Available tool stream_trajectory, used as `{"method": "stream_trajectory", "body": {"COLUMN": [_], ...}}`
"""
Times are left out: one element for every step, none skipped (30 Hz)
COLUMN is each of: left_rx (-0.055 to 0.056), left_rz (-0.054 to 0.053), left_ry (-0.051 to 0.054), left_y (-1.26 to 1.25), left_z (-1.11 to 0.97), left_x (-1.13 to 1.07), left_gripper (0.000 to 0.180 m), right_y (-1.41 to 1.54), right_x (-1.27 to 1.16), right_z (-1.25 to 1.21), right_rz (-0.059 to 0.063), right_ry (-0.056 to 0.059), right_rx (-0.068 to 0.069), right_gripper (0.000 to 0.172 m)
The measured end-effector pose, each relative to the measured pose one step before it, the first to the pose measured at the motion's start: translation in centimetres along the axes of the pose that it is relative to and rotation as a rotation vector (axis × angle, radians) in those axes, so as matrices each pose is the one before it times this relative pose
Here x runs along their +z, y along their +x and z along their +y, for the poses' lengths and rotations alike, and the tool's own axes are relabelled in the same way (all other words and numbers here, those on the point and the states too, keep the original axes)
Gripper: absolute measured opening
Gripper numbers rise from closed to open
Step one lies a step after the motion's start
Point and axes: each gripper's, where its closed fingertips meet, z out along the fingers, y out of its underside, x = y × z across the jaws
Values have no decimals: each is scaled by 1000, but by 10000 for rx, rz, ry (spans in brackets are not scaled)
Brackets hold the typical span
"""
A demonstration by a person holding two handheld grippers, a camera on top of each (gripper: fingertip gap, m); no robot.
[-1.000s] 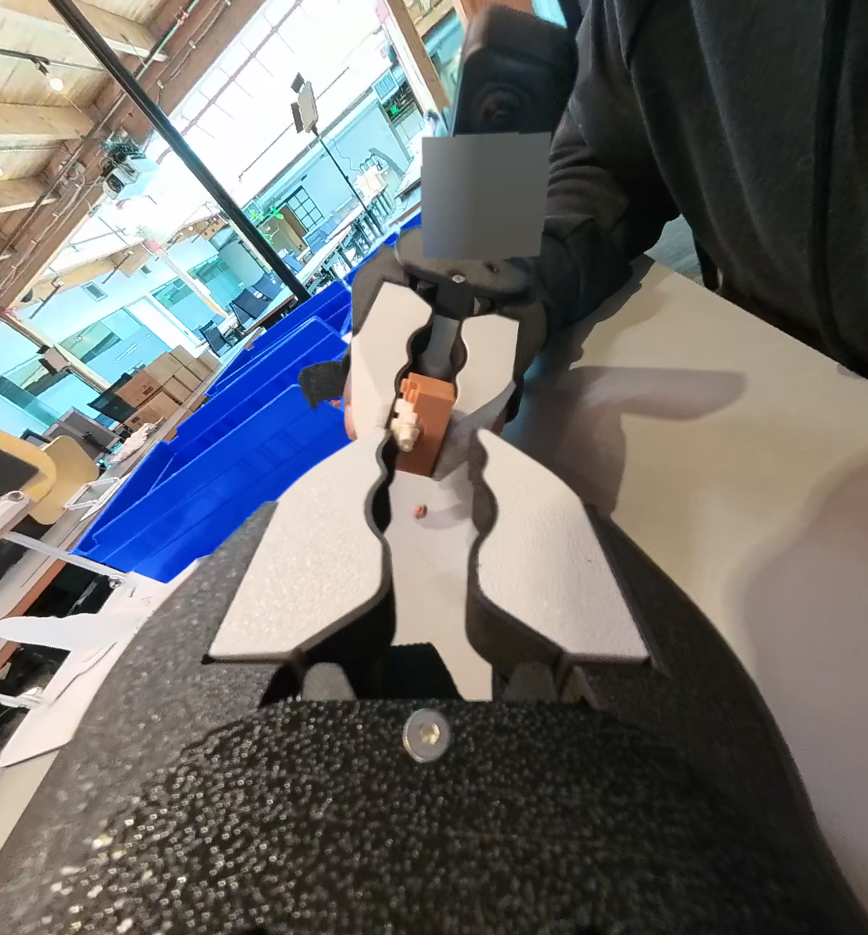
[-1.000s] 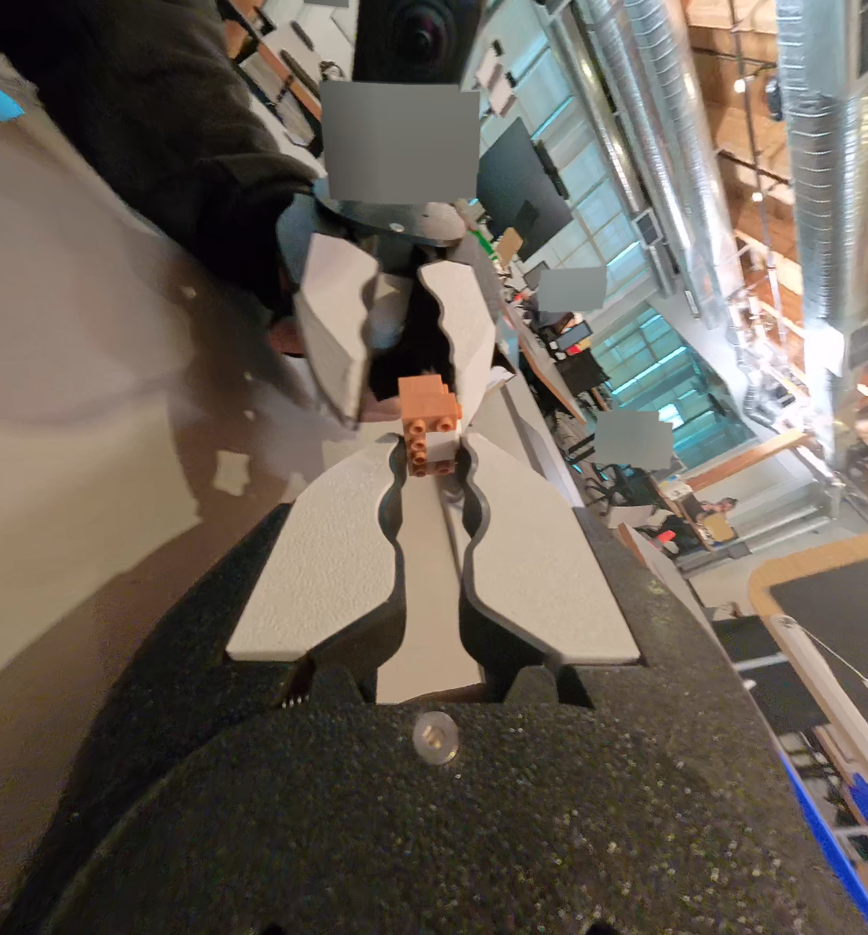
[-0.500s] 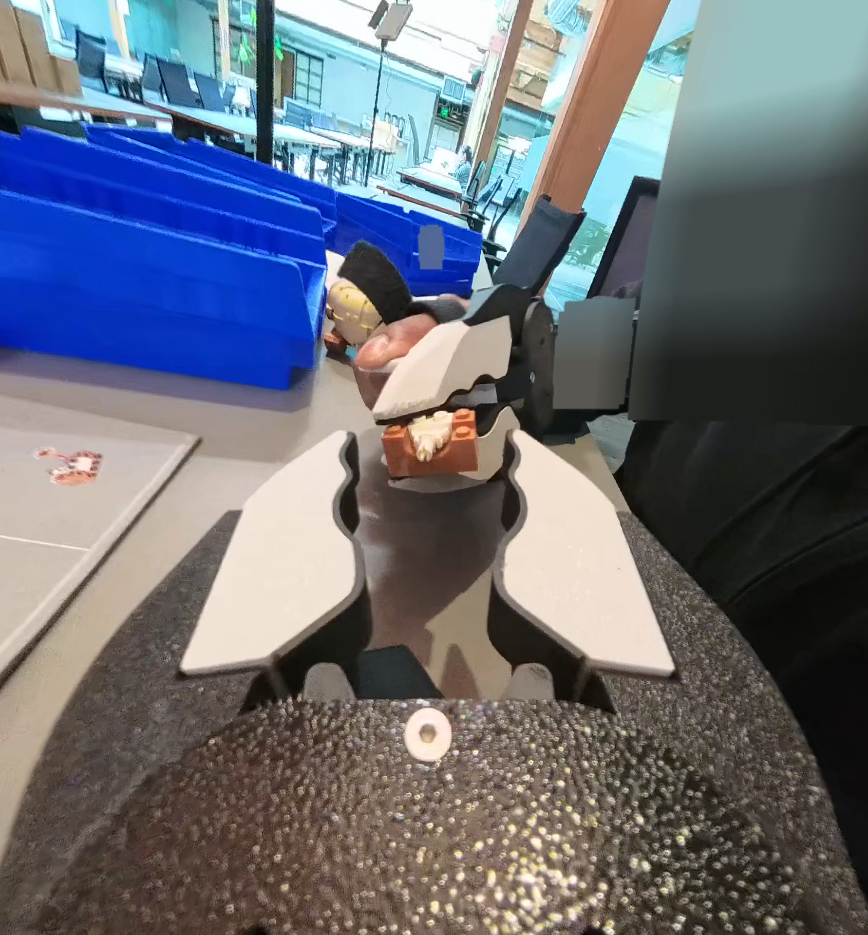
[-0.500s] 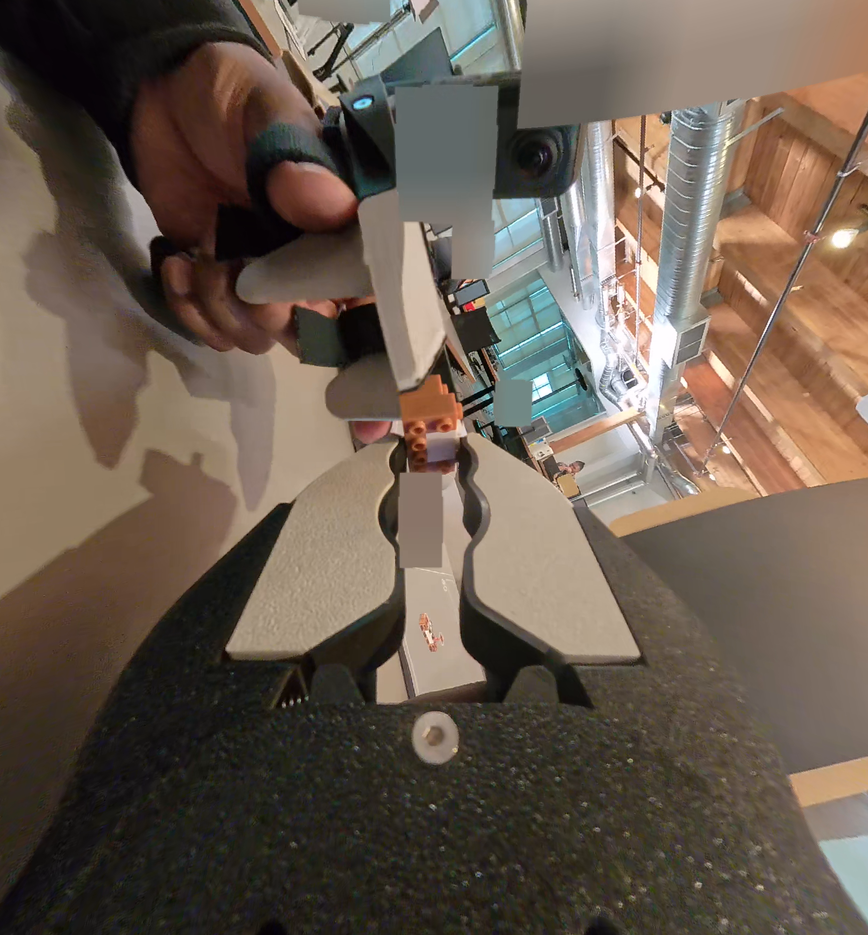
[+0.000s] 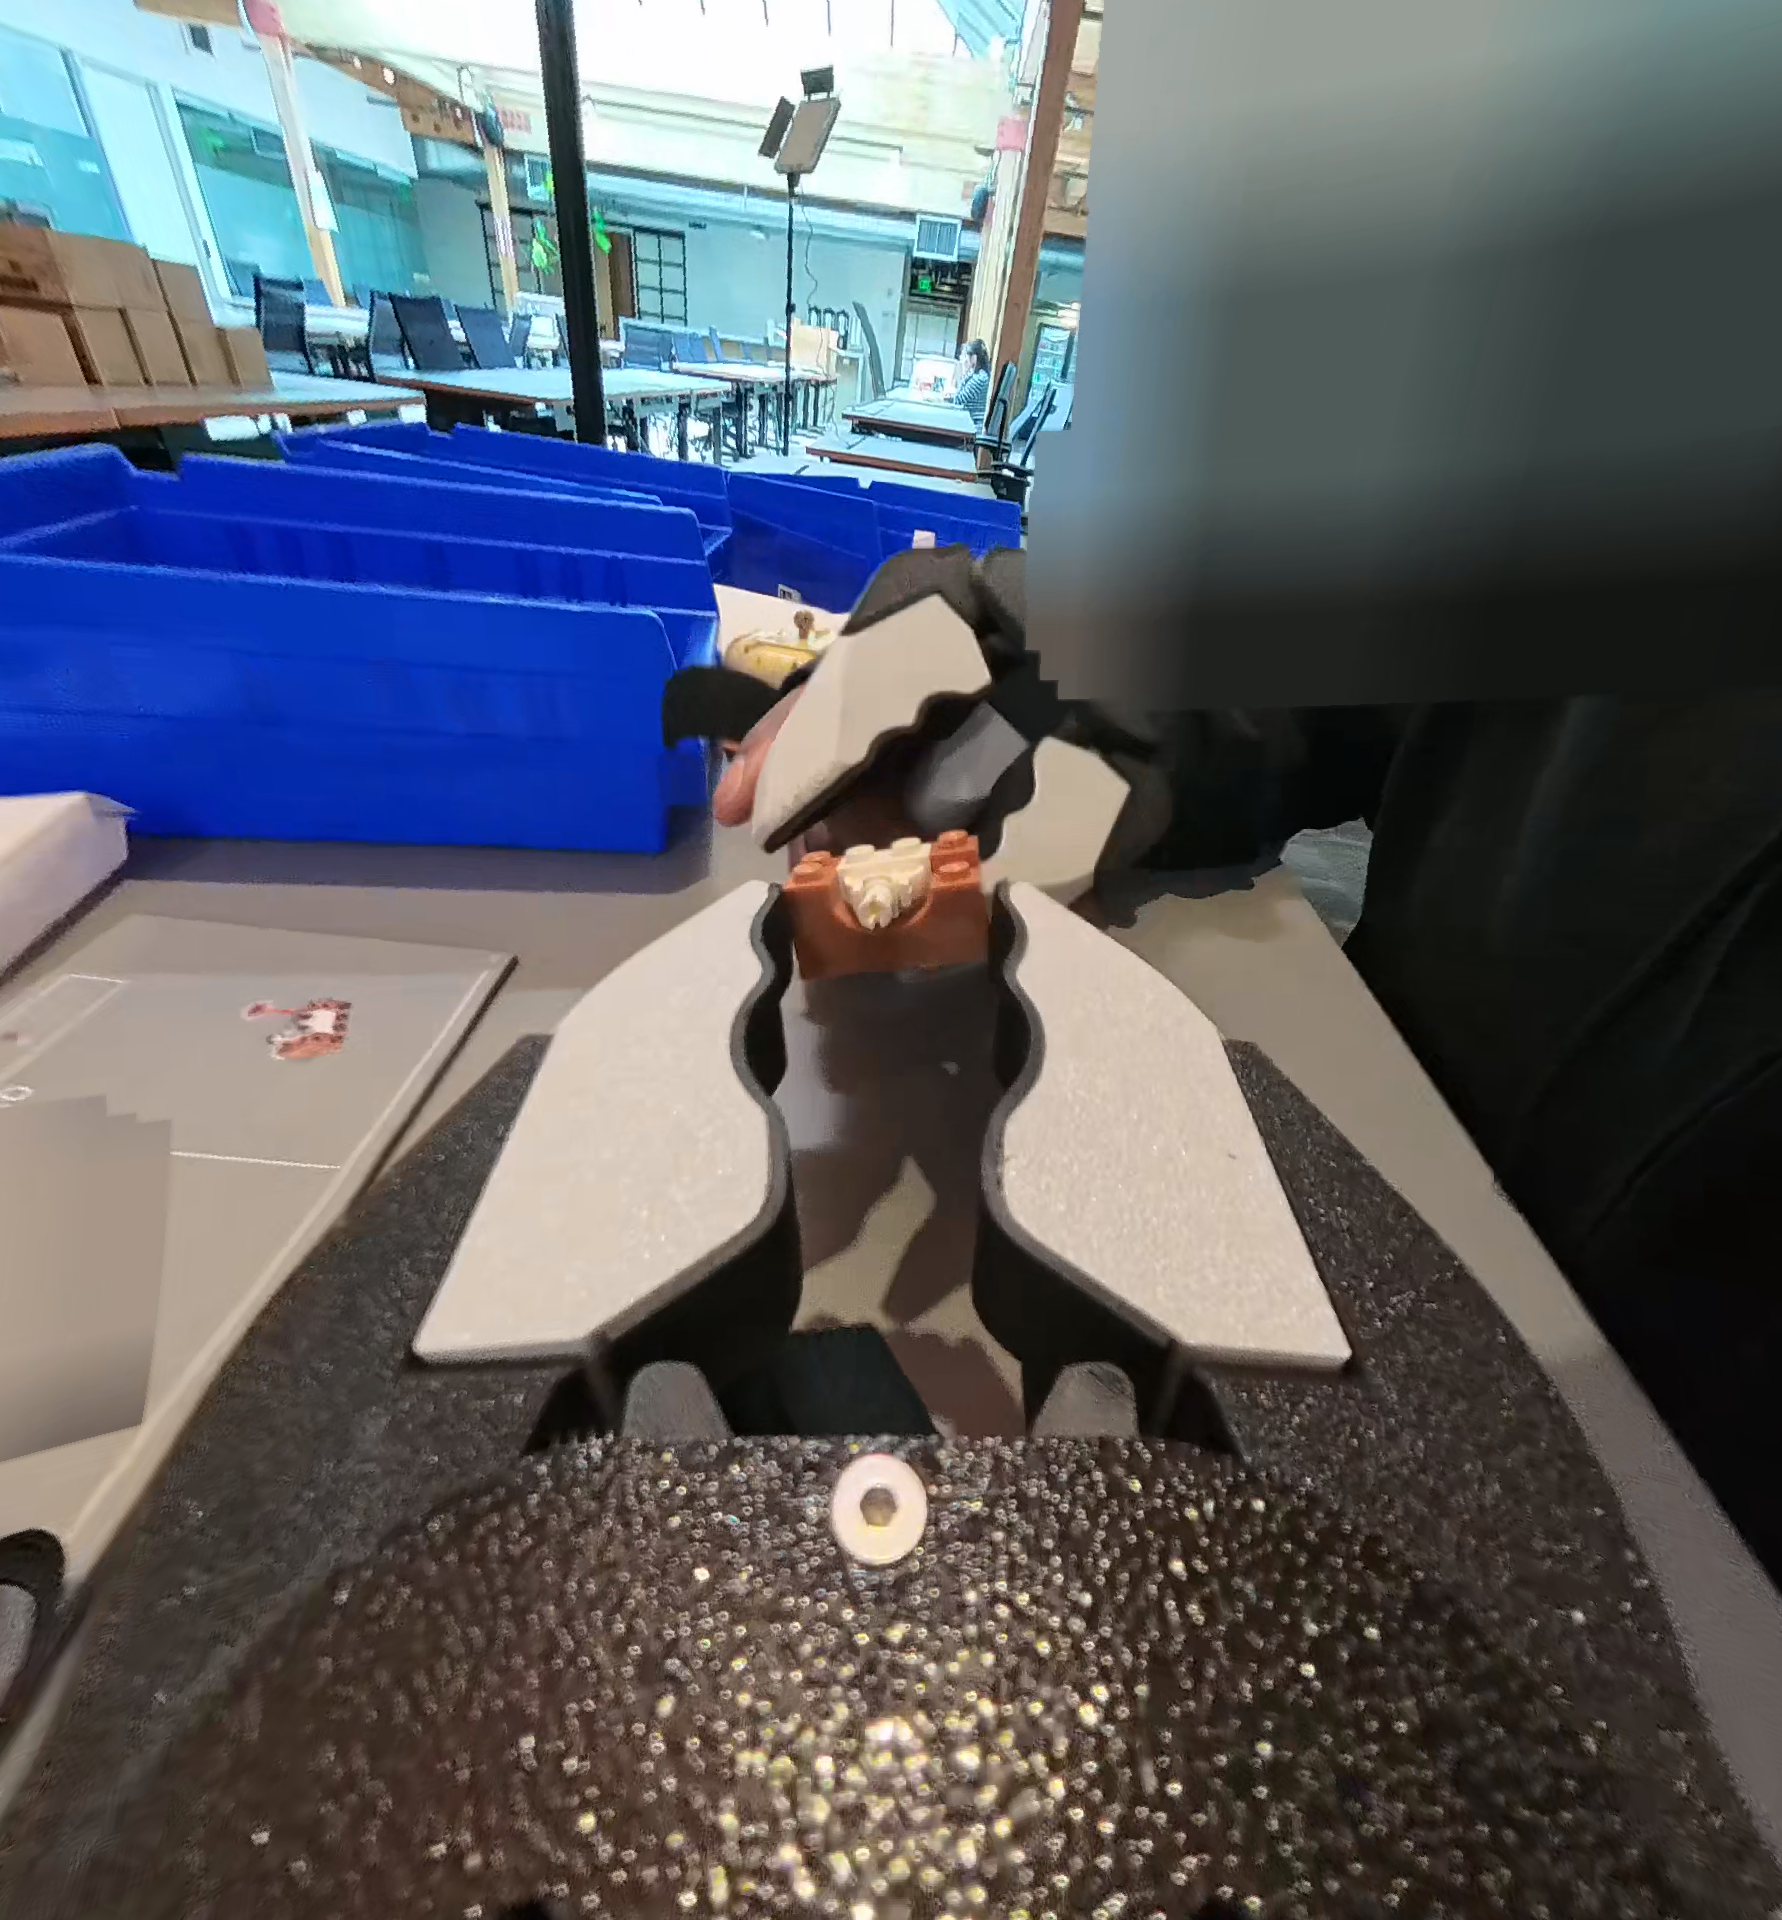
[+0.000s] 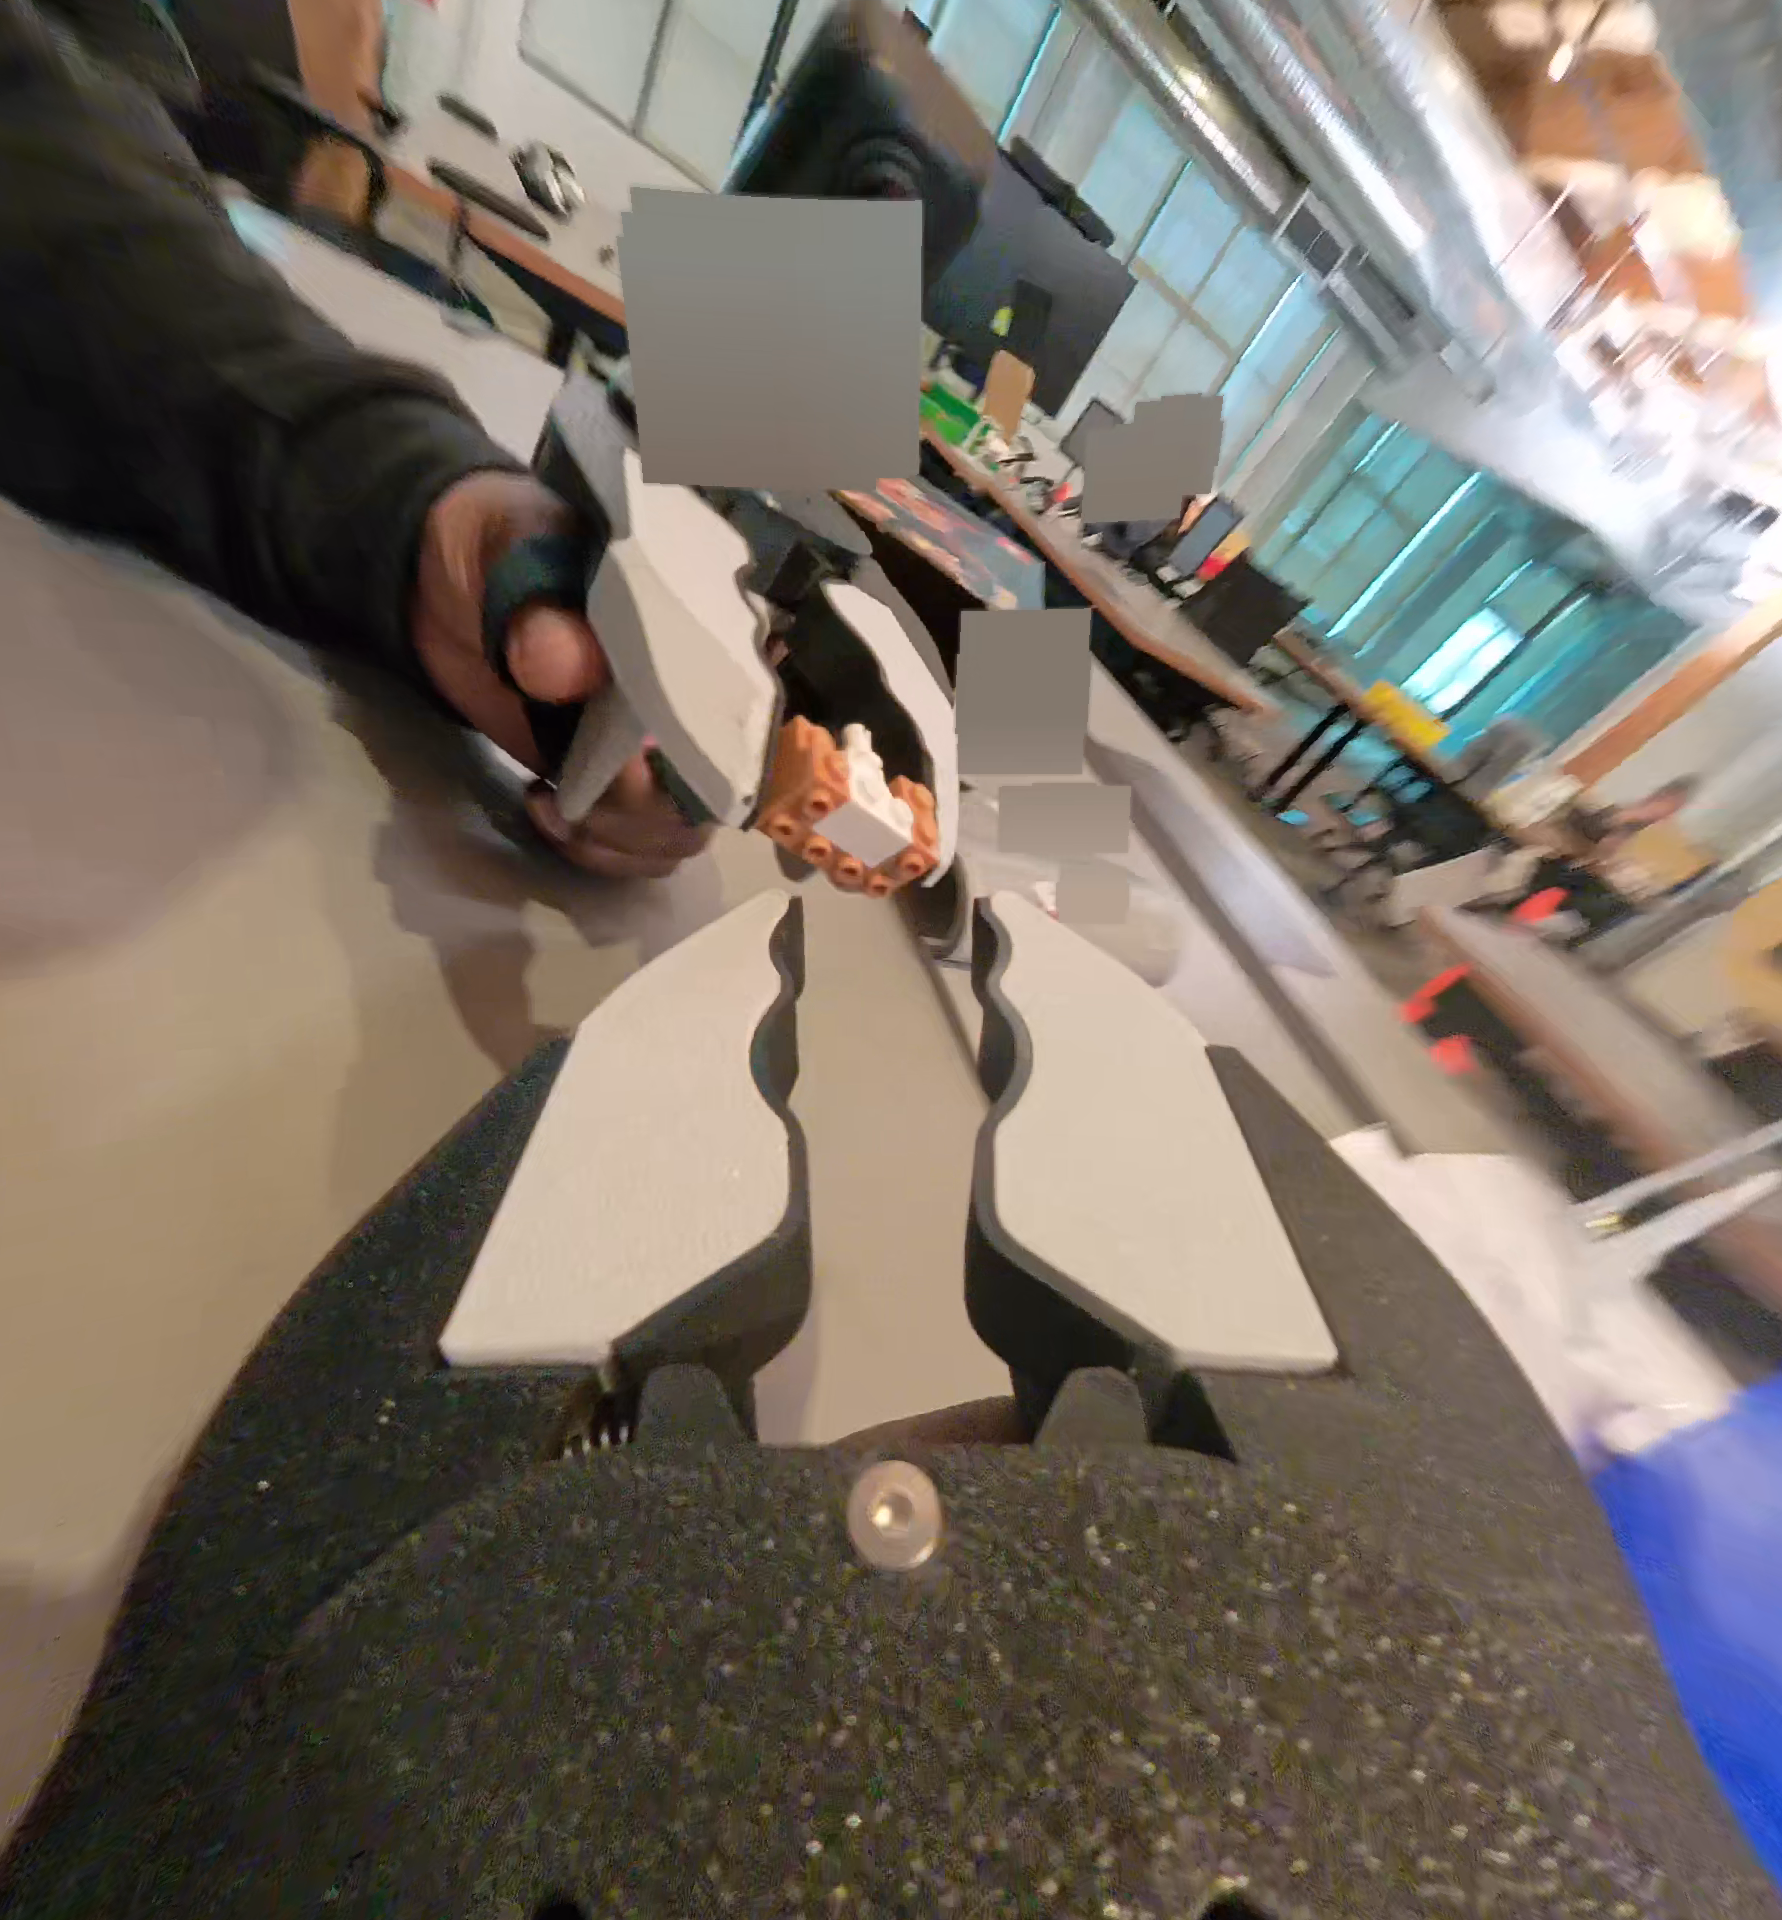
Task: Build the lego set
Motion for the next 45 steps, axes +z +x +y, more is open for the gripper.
{"method": "stream_trajectory", "body": {"left_rx": [336, 431, 511, 544, 529, 489, 405, 304, 215, 181, 186, 167, 144, 154, 172, 184, 190, 197, 179, 189, 224, 267, 268, 235, 225, 232, 248, 285, 276, 205, 137, 100, 90, 98, 125, 139, 117, 86, 65, 73, 79, 57, 41, 22, -4], "left_rz": [-33, -37, -47, -60, -21, 17, -15, 12, 21, -26, -57, -35, -35, -44, -38, -23, -17, -20, -32, -45, -42, -48, -42, -46, -32, -55, -18, -30, -21, -14, -9, -11, -17, -31, -20, -53, -26, -5, 3, 9, -3, -8, 10, 22, 8], "left_ry": [50, 8, -29, -43, -36, 9, 16, 7, -8, 13, 39, 32, -4, -40, -72, -79, -82, -19, 8, -48, -70, -53, -41, -43, -42, -34, -50, -70, -51, -21, 10, 54, 43, 27, 26, -16, -34, -31, -45, -22, -2, -14, -2, 12, -13], "left_y": [-19, 21, 71, 106, 178, 246, 198, 208, 188, 102, 63, 86, 58, 29, 43, 71, 85, 83, 65, 28, 36, 47, 54, 53, 60, 30, 90, 73, 82, 56, 43, 26, 11, -8, 16, -27, -12, 24, 34, 58, 53, 12, 20, 35, 21], "left_z": [-81, -13, 37, 84, 83, 30, 25, 7, 19, -22, -50, -39, 7, 53, 92, 112, 108, 0, -52, -4, 36, 16, -6, -2, 1, -8, 26, 61, 49, 27, -36, -109, -97, -71, -70, -6, 22, 46, 91, 54, -1, 7, 22, -8, 37], "left_x": [-152, -131, -77, -30, 16, 17, 48, 83, 94, 84, 62, 55, 64, 57, 65, 61, 58, 33, 20, 27, 23, 7, 4, 11, 10, 15, 15, 2, -4, -26, -18, -30, -29, -19, -19, -8, -2, -19, 2, 9, 2, 11, -8, -20, 2], "left_gripper": [36, 36, 36, 36, 36, 36, 36, 36, 36, 36, 36, 36, 36, 36, 36, 36, 36, 36, 36, 36, 36, 36, 36, 36, 36, 36, 36, 36, 36, 36, 36, 36, 36, 36, 36, 36, 36, 36, 36, 36, 36, 36, 36, 35, 35], "right_y": [-27, -156, -188, -201, -192, -9, 92, 80, 65, 65, 15, -89, -114, -202, -265, -227, -135, -21, 42, 62, 52, 15, 12, 41, 31, 10, -4, 13, -6, -13, -65, -109, -88, -84, -74, -10, 12, 42, 52, 20, -9, 17, 5, 11, 47], "right_x": [-55, -5, -9, 4, -6, -18, -17, 0, 11, 42, 73, 124, 149, 153, 141, 128, 99, 40, 16, -2, -23, -16, -14, 2, 21, 60, 61, 44, 33, 19, 22, 35, 23, 18, 13, -1, 3, 9, -8, -7, -7, -11, 5, 16, 0], "right_z": [-57, -57, -159, -234, -254, -255, -190, -111, -9, 90, 183, 254, 305, 261, 195, 170, 100, 72, 65, 53, 11, -16, -7, 51, 105, 133, 108, 93, 94, 80, 47, 28, 11, -2, 9, -16, 10, 29, 60, 72, 37, 18, 17, 35, -14], "right_rz": [-385, -502, -535, -574, -574, -454, -365, -340, -288, -218, -183, -181, -142, -151, -141, -118, -58, -2, 7, 10, -1, -25, -16, 6, -1, -21, -24, -19, -22, -20, -33, -41, -8, 25, 39, 66, 62, 60, 60, 47, 48, 74, 72, 58, 72], "right_ry": [37, 30, 106, 149, 161, 189, 150, 111, 71, 16, -40, -89, -146, -127, -85, -78, -39, -9, -17, -15, 10, 20, 8, -24, -53, -68, -38, -34, -50, -43, -26, -11, -1, 3, -2, 24, 5, -15, -37, -49, -34, -22, -28, -27, 8], "right_rx": [938, 1119, 1268, 1391, 1439, 1409, 1316, 1160, 951, 731, 530, 367, 241, 120, 68, 62, 45, 10, -5, 3, 25, 33, 24, 4, 7, 10, 4, 19, 11, -46, -115, -168, -217, -283, -291, -236, -175, -100, -76, -94, -120, -128, -104, -83, -74], "right_gripper": [30, 30, 30, 31, 32, 33, 34, 34, 34, 34, 34, 34, 34, 35, 34, 34, 34, 33, 31, 30, 28, 27, 26, 24, 23, 22, 22, 22, 21, 21, 21, 21, 21, 20, 20, 20, 19, 19, 19, 19, 19, 19, 19, 19, 19]}}
